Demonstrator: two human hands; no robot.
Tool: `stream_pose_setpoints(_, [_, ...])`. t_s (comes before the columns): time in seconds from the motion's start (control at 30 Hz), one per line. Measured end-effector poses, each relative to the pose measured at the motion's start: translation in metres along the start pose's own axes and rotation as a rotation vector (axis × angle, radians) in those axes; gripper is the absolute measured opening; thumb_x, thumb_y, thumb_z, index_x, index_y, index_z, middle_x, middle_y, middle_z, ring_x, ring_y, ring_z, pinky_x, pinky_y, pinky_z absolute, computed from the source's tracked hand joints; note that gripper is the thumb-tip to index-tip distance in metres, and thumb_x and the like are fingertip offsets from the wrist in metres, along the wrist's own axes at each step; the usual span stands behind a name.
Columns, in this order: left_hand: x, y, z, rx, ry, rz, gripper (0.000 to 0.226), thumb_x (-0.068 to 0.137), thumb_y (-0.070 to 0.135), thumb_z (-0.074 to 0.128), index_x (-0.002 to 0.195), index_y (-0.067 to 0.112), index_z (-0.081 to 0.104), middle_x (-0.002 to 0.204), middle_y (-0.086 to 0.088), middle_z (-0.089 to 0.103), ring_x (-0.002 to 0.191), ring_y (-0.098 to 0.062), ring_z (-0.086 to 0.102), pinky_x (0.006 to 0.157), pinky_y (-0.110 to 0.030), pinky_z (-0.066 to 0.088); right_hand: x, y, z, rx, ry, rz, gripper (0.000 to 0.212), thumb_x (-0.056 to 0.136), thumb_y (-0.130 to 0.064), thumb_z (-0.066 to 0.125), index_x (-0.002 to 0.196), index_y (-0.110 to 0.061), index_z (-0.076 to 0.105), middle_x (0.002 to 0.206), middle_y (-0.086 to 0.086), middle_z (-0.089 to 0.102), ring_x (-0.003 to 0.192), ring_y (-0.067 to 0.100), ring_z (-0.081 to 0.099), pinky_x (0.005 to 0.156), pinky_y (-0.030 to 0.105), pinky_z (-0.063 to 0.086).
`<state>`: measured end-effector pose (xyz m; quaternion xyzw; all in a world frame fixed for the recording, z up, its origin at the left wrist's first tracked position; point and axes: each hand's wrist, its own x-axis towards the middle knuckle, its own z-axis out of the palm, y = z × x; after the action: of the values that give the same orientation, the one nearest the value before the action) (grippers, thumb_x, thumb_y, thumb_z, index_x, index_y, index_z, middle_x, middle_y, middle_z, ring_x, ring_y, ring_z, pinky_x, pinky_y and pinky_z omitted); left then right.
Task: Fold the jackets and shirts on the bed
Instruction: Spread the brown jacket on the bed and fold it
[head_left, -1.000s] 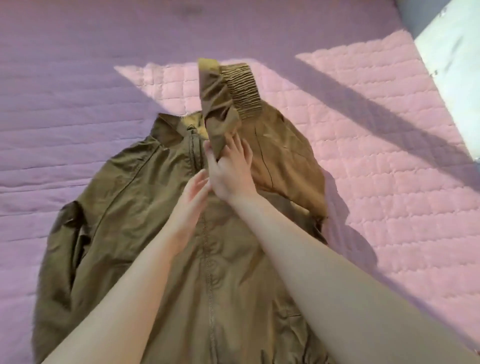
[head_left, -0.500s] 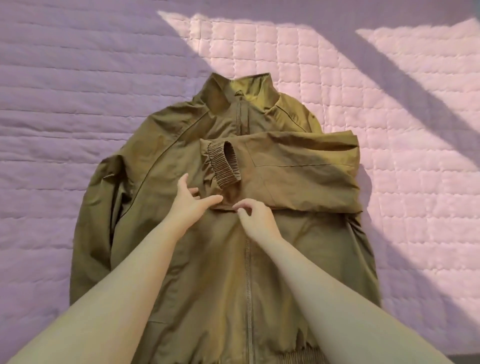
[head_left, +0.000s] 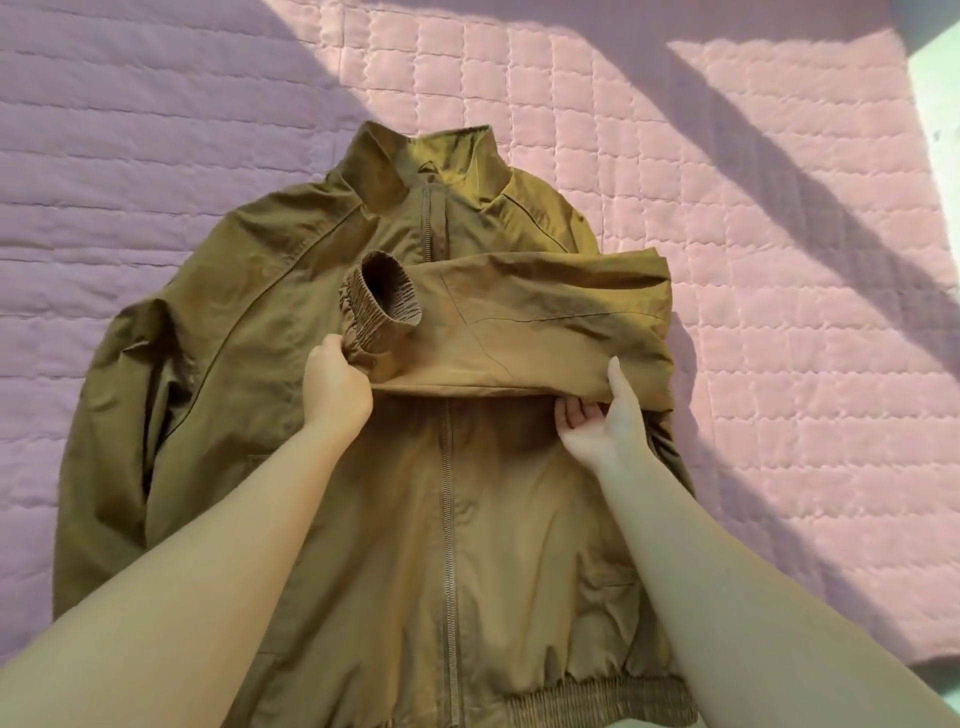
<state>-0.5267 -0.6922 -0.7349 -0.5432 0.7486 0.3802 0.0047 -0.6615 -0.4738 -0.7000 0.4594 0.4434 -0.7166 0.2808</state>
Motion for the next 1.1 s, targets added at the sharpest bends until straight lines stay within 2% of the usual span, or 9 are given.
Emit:
stream_pose_setpoints(0.17, [0.008,-0.002,-0.013,-0.270,-0.112,-0.225,0.046,0.090,0.006,0.035,0.135,0.009,0.045,0.136,-0.013,0.051,0.117,-0.031,0.051,0.102,-0.045,0.044,-0.011,0.017,0.021,-0.060,-0.039,0.030,0.034,0.089,-0.024,0.068,0.119,-0.013,0.057,0.105,0.007,0.066,0.097,0.021,0.063,0.080,0.032,0.052])
stream_pose_setpoints(0.3, [-0.001,-0.002,-0.010,-0.699,-0.333,-0.513,0.051,0.080,0.007,0.063,0.127,0.014,0.046,0.118,-0.006,0.058,0.102,-0.021,0.059,0.086,-0.038,0.049,-0.020,0.038,0.032,-0.121,-0.046,0.133,0.035,0.090,-0.025,0.066,0.122,-0.012,0.057,0.107,0.007,0.065,0.096,0.021,0.061,0.078,0.034,0.050])
stream_pose_setpoints(0.43, [0.006,-0.004,-0.010,-0.670,-0.114,-0.508,0.024,0.091,0.020,0.064,0.114,0.016,0.057,0.117,-0.006,0.063,0.110,-0.027,0.060,0.097,-0.040,0.048,-0.028,0.045,0.036,-0.061,-0.138,0.164,0.039,0.092,-0.023,0.064,0.127,-0.010,0.055,0.116,0.011,0.065,0.104,0.024,0.062,0.082,0.035,0.052])
stream_pose_setpoints(0.57, [0.009,0.003,-0.050,-0.653,0.278,-0.261,0.031,0.102,0.020,0.042,0.131,0.016,0.052,0.122,0.003,0.054,0.110,-0.011,0.049,0.095,-0.018,0.035,-0.038,0.052,0.036,-0.025,-0.336,0.176,0.042,0.090,-0.023,0.063,0.129,-0.013,0.054,0.120,0.008,0.068,0.115,0.023,0.060,0.093,0.036,0.049])
stream_pose_setpoints(0.67, [0.019,-0.010,-0.076,-0.648,0.484,-0.264,0.031,0.102,0.018,0.038,0.130,0.015,0.051,0.128,-0.002,0.055,0.116,-0.015,0.051,0.097,-0.018,0.035,-0.045,0.083,0.046,-0.110,-0.356,0.284,0.039,0.091,-0.021,0.064,0.128,-0.011,0.054,0.123,0.009,0.066,0.118,0.024,0.058,0.100,0.038,0.046])
stream_pose_setpoints(0.77, [0.032,-0.036,-0.082,-0.648,0.360,-0.394,0.041,0.097,0.027,0.051,0.137,0.018,0.044,0.134,-0.003,0.053,0.121,-0.019,0.051,0.108,-0.032,0.038,-0.044,0.113,0.057,-0.243,-0.258,0.372,0.036,0.092,-0.018,0.064,0.124,-0.007,0.053,0.135,0.012,0.055,0.128,0.026,0.049,0.111,0.037,0.037])
stream_pose_setpoints(0.87, [0.032,-0.047,-0.078,-0.644,0.163,-0.585,0.079,0.084,0.030,0.072,0.145,0.015,0.024,0.147,-0.008,0.038,0.131,-0.028,0.042,0.110,-0.043,0.036,-0.040,0.125,0.054,-0.378,-0.223,0.390,0.040,0.093,-0.020,0.063,0.129,-0.008,0.052,0.142,0.013,0.050,0.131,0.024,0.049,0.108,0.032,0.040])
stream_pose_setpoints(1.0, [-0.002,-0.032,-0.069,-0.388,0.462,-0.417,0.071,0.073,0.013,0.079,0.124,0.016,0.031,0.144,-0.016,0.021,0.133,-0.032,0.026,0.110,-0.042,0.030,-0.045,0.109,0.042,-1.118,-0.282,0.291,0.029,0.093,-0.031,0.062,0.103,-0.005,0.066,0.108,0.012,0.071,0.088,0.016,0.069,0.078,0.021,0.055])
stream_pose_setpoints(1.1, [-0.019,-0.018,-0.049,-0.232,0.445,-0.061,0.054,0.074,0.012,0.077,0.117,0.015,0.046,0.127,-0.011,0.039,0.115,-0.028,0.038,0.100,-0.037,0.032,-0.036,0.067,0.047,-1.269,-0.265,-0.156,0.026,0.095,-0.027,0.059,0.079,-0.008,0.065,0.075,0.007,0.066,0.058,0.009,0.060,0.057,0.016,0.051])
